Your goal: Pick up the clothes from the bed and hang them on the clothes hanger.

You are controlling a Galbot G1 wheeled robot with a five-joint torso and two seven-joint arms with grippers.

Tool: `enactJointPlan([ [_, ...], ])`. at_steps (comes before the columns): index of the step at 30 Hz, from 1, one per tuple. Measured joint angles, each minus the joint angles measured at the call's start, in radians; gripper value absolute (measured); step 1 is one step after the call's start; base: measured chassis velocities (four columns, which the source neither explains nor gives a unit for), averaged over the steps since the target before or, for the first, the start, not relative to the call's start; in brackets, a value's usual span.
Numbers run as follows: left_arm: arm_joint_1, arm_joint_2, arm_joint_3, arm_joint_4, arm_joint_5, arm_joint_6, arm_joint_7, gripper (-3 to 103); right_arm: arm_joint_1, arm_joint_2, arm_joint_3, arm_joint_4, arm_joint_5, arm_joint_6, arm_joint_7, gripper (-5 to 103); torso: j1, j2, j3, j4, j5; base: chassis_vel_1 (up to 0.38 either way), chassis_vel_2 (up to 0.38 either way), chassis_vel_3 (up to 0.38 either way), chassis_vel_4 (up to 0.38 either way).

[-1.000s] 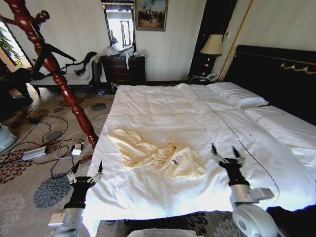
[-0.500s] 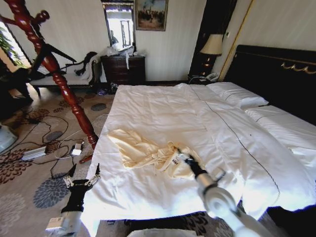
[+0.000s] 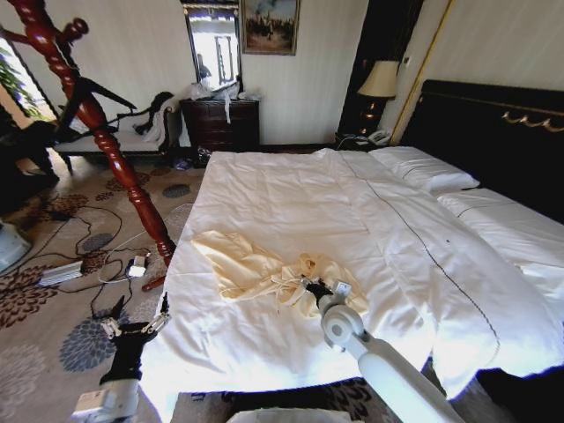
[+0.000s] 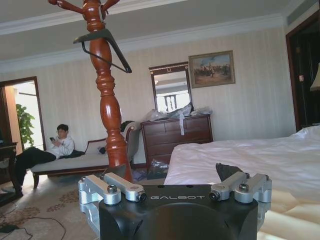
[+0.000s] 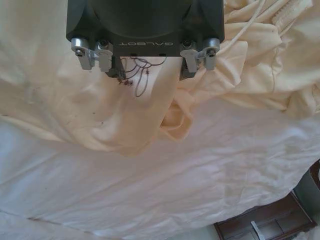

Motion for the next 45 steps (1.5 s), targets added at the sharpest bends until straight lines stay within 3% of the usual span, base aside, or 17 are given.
enactJointPlan([
  [6,-0.01,-0.002,0.011,0.017,0.003,0.0,-0.001,100,-0.049,-0.024,0.056,0.022,-0.01,0.061,-0.084,37,0.0,0.0,0.0,0.0,0.0002,0.0,0.0,0.0,0.0],
  [9,-0.011,-0.002,0.012,0.019,0.002,0.0,-0.001,100,-0.066,-0.034,0.077,0.033,-0.002,0.074,-0.114,32,0.0,0.0,0.0,0.0002,0.0001,0.0,0.0,0.0,0.0],
  [12,-0.011,0.0,0.011,0.019,-0.004,0.0,-0.003,100,-0.082,-0.043,0.094,0.043,0.002,0.08,-0.141,15,0.0,0.0,0.0,0.0002,0.0001,0.0,0.0,0.0,0.0],
  [17,-0.01,0.006,0.006,0.012,-0.023,0.0,-0.008,100,-0.101,-0.053,0.116,0.06,0.005,0.101,-0.171,2,0.0,0.0,0.0,0.0002,0.0002,0.0,0.0,0.0,0.0],
  [24,-0.007,0.01,0.0,0.01,-0.047,0.001,-0.018,100,-0.125,-0.102,0.189,0.149,0.053,0.22,-0.337,0,0.0,0.0,0.0,0.0002,0.0003,0.0,0.0,0.0,0.0],
  [26,-0.006,0.01,-0.001,0.01,-0.053,0.001,-0.021,100,-0.12,-0.136,0.246,0.223,0.148,0.265,-0.428,0,0.0,0.0,0.0,0.0,0.0003,0.0,0.0,0.0,0.0],
  [27,-0.006,0.01,-0.001,0.01,-0.053,0.001,-0.021,100,-0.12,-0.136,0.246,0.223,0.148,0.265,-0.428,0,0.0,0.0,0.0,0.0,0.0003,0.0,0.0,0.0,0.0],
  [30,-0.007,0.008,-0.002,0.013,-0.061,0.001,-0.025,100,-0.103,-0.174,0.336,0.329,0.302,0.297,-0.535,0,0.0,0.0,0.0,0.0004,-0.0002,0.0,0.0,0.0,0.0],
  [33,-0.008,0.005,-0.002,0.018,-0.062,0.001,-0.028,100,-0.142,-0.184,0.365,0.352,0.343,0.305,-0.553,0,0.0,0.0,0.0,0.0006,-0.0004,0.0,0.0,0.0,0.0],
  [34,-0.008,0.004,-0.001,0.02,-0.062,0.001,-0.029,100,-0.162,-0.184,0.366,0.349,0.343,0.304,-0.548,0,0.0,0.0,0.0,0.0004,-0.0002,0.0,0.0,0.0,0.0],
  [35,-0.008,0.001,0.002,0.024,-0.062,0.0,-0.03,100,-0.233,-0.175,0.357,0.31,0.304,0.275,-0.475,0,0.0,0.0,0.0,-0.0003,-0.0002,0.0,0.0,0.0,0.0],
  [36,-0.008,0.001,0.002,0.024,-0.062,0.0,-0.03,100,-0.233,-0.175,0.357,0.31,0.304,0.275,-0.475,0,0.0,0.0,0.0,-0.0003,-0.0002,0.0,0.0,0.0,0.0],
  [40,-0.006,-0.002,0.005,0.025,-0.059,0.0,-0.032,100,-0.321,-0.117,0.325,0.191,0.198,0.121,-0.12,0,0.0,0.0,0.0,0.0,0.0006,0.0,0.0,0.0,0.0],
  [43,-0.005,0.0,0.003,0.025,-0.059,0.0,-0.033,100,-0.336,-0.108,0.333,0.186,0.184,0.086,-0.053,-3,0.0,0.0,0.0,0.0,0.0004,0.0,0.0,0.0,0.0],
  [45,-0.004,0.001,0.004,0.028,-0.056,0.0,-0.034,100,-0.347,-0.108,0.346,0.207,0.177,0.062,-0.022,8,0.0,0.0,0.0,0.0002,0.0,0.0,0.0,0.0,0.0],
])
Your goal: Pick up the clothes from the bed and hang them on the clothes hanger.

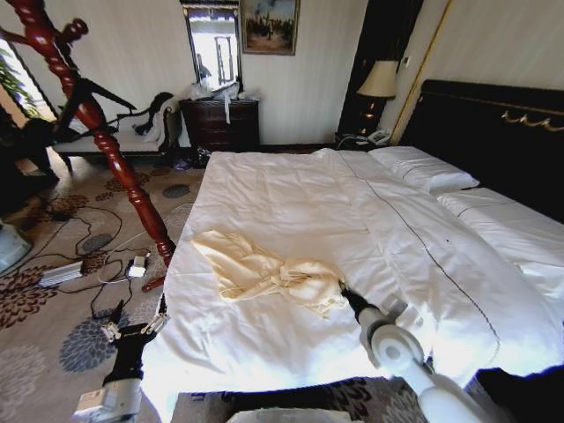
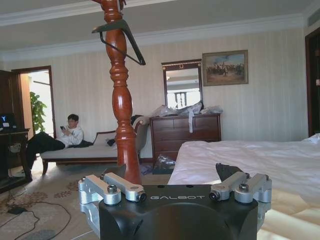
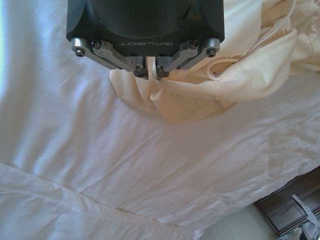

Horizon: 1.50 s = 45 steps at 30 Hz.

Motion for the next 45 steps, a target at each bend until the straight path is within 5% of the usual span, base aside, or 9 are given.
enactJointPlan([
  [6,0.001,-0.003,0.01,0.001,0.015,0.0,-0.001,100,-0.029,-0.005,0.01,0.052,-0.046,-0.026,0.014,24,0.0,0.0,0.0,0.0001,0.0,0.0,0.0,0.0,0.0],
  [14,0.005,0.006,0.001,0.006,0.01,-0.002,-0.005,100,-0.09,-0.01,0.003,0.099,-0.39,0.08,-0.159,56,0.0,0.0,0.0,-0.0001,0.0,0.0,0.0,0.0,0.0],
  [19,0.006,0.006,0.0,0.007,0.009,-0.003,-0.005,100,-0.091,-0.012,-0.037,0.081,-0.468,0.095,-0.224,73,0.0,0.0,0.0,0.0,0.0001,0.0,0.0,0.0,0.0],
  [28,-0.004,0.008,-0.004,0.024,0.003,-0.003,-0.006,100,-0.084,-0.025,-0.099,0.025,-0.493,0.0,-0.185,102,0.0,0.0,0.0,-0.0001,0.0001,0.0,0.0,0.0,0.0],
  [45,-0.023,-0.004,0.007,0.05,0.01,0.001,-0.006,100,-0.066,-0.031,-0.108,-0.027,-0.565,-0.029,-0.164,51,0.0,0.0,0.0,-0.0001,0.0001,0.0,0.0,0.0,0.0],
])
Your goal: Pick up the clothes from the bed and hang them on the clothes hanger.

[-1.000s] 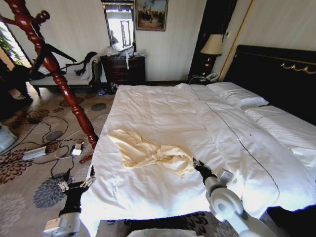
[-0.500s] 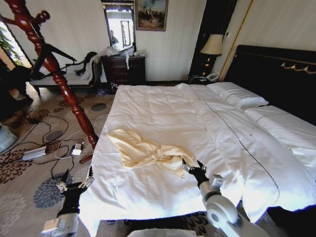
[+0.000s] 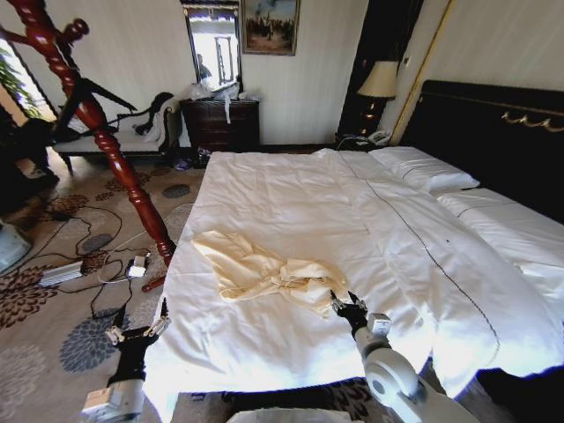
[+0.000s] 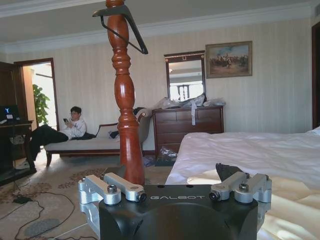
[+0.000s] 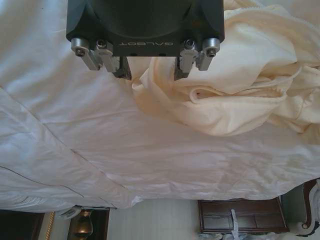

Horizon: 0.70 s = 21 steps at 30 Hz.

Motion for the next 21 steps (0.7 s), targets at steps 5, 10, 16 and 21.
enactJointPlan([
  [5,-0.002,-0.004,0.004,0.003,0.003,0.0,0.0,100,-0.002,-0.003,0.008,-0.002,-0.011,0.005,0.001,30,0.0,0.0,0.0,0.0,0.0,0.0,0.0,0.0,0.0],
  [10,-0.001,-0.006,0.005,0.002,0.004,0.0,0.0,100,-0.008,-0.005,0.011,-0.002,-0.02,0.007,-0.001,8,0.0,0.0,0.0,0.0,0.0,0.0,0.0,0.0,0.0],
  [16,0.003,-0.008,0.004,0.0,0.004,0.0,-0.001,100,-0.014,-0.008,0.006,0.006,-0.045,0.015,-0.02,1,0.0,0.0,0.0,0.0,0.0,0.0,0.0,0.0,0.0],
  [21,0.006,-0.01,0.003,-0.002,0.004,-0.002,-0.001,100,-0.014,-0.009,-0.001,0.005,-0.112,0.042,-0.06,-2,0.0,0.0,0.0,0.0,0.0,0.0,0.0,0.0,0.0],
])
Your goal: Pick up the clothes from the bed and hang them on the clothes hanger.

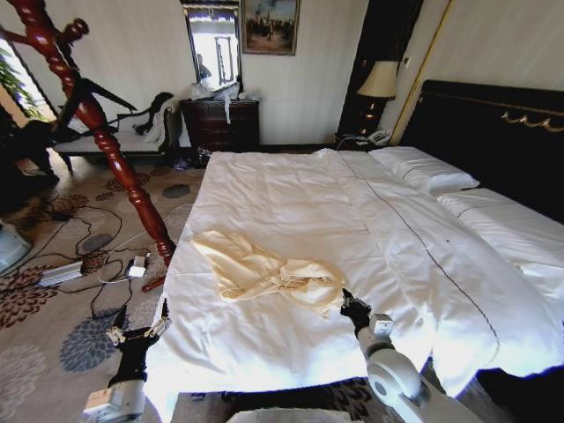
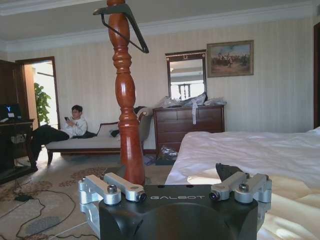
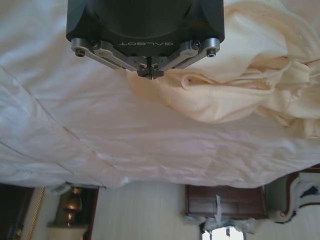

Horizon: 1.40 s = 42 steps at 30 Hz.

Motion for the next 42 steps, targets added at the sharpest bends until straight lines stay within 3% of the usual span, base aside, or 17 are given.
enactJointPlan([
  [2,0.0,0.0,0.0,0.0,0.0,0.0,0.0,100,0.001,-0.004,-0.001,-0.002,-0.021,0.009,-0.017,-2,0.0,0.0,0.0,0.0,-0.0001,0.0,0.0,0.0,0.0],
  [6,-0.003,-0.003,0.001,0.0,0.004,0.0,-0.002,100,0.02,-0.046,-0.019,-0.042,-0.161,0.044,-0.112,19,0.0,0.0,0.0,0.0001,0.0,0.0,0.0,0.0,0.0],
  [8,-0.004,-0.004,0.002,0.0,0.006,0.0,-0.002,100,0.022,-0.054,-0.022,-0.052,-0.184,0.045,-0.129,19,0.0,0.0,0.0,0.0001,0.0,0.0,0.0,0.0,0.0],
  [9,-0.004,-0.005,0.003,0.001,0.008,0.0,-0.002,100,0.024,-0.066,-0.025,-0.064,-0.213,0.044,-0.154,25,0.0,0.0,0.0,0.0002,0.0,0.0,0.0,0.0,0.0],
  [11,-0.006,-0.009,0.006,0.003,0.015,0.0,-0.002,100,0.024,-0.103,-0.027,-0.091,-0.269,0.012,-0.209,36,0.0,0.0,0.0,0.0,0.0,0.0,0.0,0.0,0.0],
  [15,-0.008,-0.011,0.006,0.003,0.015,-0.001,-0.003,100,0.026,-0.125,-0.035,-0.113,-0.275,-0.03,-0.21,40,0.0,0.0,0.0,0.0,0.0,0.0,0.0,0.0,0.0],
  [17,-0.009,-0.011,0.005,0.003,0.015,0.0,-0.004,100,0.03,-0.127,-0.037,-0.12,-0.273,-0.036,-0.206,40,0.0,0.0,0.0,0.0,0.0,0.0,0.0,0.0,0.0],
  [22,-0.017,-0.013,0.006,0.015,0.013,-0.001,-0.007,100,0.054,-0.127,-0.041,-0.143,-0.256,-0.041,-0.193,27,0.0,0.0,0.0,0.0001,0.0,0.0,0.0,0.0,0.0],
  [29,-0.026,-0.015,0.015,0.027,0.022,0.001,-0.007,100,0.054,-0.137,-0.033,-0.141,-0.25,-0.041,-0.176,3,0.0,0.0,0.0,0.0,-0.0001,0.0,0.0,0.0,0.0],
  [34,-0.028,-0.015,0.017,0.028,0.025,0.002,-0.008,100,0.052,-0.132,-0.03,-0.141,-0.262,-0.033,-0.175,1,0.0,0.0,0.0,0.0,0.0,0.0,0.0,0.0,0.0],
  [39,-0.025,-0.009,0.012,0.019,0.019,0.002,-0.008,100,0.052,-0.131,-0.013,-0.14,-0.273,0.035,-0.196,0,0.0,0.0,0.0,0.0,-0.0001,0.0,0.0,0.0,0.0],
  [40,-0.024,-0.006,0.009,0.015,0.012,0.003,-0.008,100,0.054,-0.131,-0.004,-0.133,-0.257,0.077,-0.215,0,0.0,0.0,0.0,-0.0001,0.0,0.0,0.0,0.0,0.0],
  [42,-0.021,0.008,0.008,-0.003,-0.027,0.015,-0.009,100,0.062,-0.138,0.018,-0.103,-0.164,0.234,-0.319,0,0.0,0.0,0.0,0.0,0.0,0.0,0.0,0.0,0.0],
])
